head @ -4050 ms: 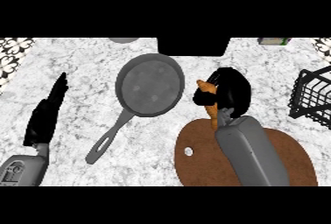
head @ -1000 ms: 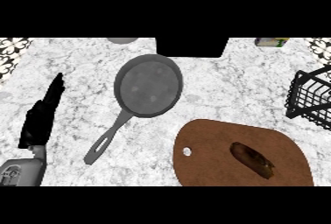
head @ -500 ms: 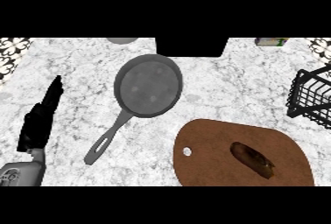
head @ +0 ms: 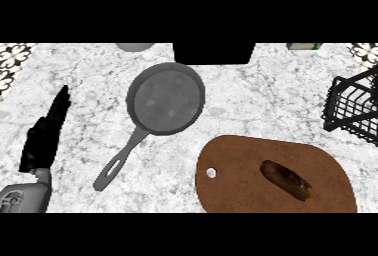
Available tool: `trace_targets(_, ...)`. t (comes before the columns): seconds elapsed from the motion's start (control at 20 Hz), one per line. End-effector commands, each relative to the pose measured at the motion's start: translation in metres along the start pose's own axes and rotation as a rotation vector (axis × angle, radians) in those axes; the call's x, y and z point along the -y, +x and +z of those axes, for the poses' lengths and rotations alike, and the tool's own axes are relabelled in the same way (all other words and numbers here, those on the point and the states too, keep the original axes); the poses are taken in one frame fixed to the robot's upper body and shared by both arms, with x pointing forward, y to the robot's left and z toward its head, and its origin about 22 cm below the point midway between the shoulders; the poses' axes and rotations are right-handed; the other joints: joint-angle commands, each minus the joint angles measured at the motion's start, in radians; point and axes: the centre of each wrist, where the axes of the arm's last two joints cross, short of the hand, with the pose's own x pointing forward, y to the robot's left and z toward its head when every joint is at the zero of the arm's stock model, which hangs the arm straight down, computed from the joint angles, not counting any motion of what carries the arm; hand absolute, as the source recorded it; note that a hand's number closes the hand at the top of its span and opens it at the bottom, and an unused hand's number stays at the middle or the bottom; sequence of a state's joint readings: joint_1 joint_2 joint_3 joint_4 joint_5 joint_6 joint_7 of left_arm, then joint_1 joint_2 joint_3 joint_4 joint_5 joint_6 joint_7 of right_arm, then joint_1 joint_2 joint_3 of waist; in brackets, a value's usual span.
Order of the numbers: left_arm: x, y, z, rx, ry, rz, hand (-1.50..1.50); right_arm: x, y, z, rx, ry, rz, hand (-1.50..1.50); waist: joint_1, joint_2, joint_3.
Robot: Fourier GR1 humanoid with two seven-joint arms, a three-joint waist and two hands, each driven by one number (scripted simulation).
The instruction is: Pick the croissant from the cutting board and place it in the tiered basket
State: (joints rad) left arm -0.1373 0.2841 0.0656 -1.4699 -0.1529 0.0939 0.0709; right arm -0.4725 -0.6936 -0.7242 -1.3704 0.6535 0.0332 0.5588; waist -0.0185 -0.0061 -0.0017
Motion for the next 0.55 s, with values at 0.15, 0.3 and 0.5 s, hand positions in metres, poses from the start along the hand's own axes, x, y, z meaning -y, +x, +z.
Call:
trace_targets(0.15,0.013,-0.012,0.010,-0.008,-0.005,-0.004,0.00,0.076,-0.043,0.030,-0.092,0.032,-0.063,-1.50,-0.018,-0.003,0.001)
trace_targets(0.3,-0.006,-0.011,0.007,-0.020,0.017,-0.003,0.00,0.110,-0.091,0.039,-0.066,0.028,-0.076,-1.50,-0.017,-0.001,0.002)
trace_targets(0.5,-0.013,0.002,0.003,-0.020,0.015,-0.004,0.00,0.152,-0.134,0.049,-0.034,-0.002,-0.167,-1.50,-0.013,-0.001,0.002)
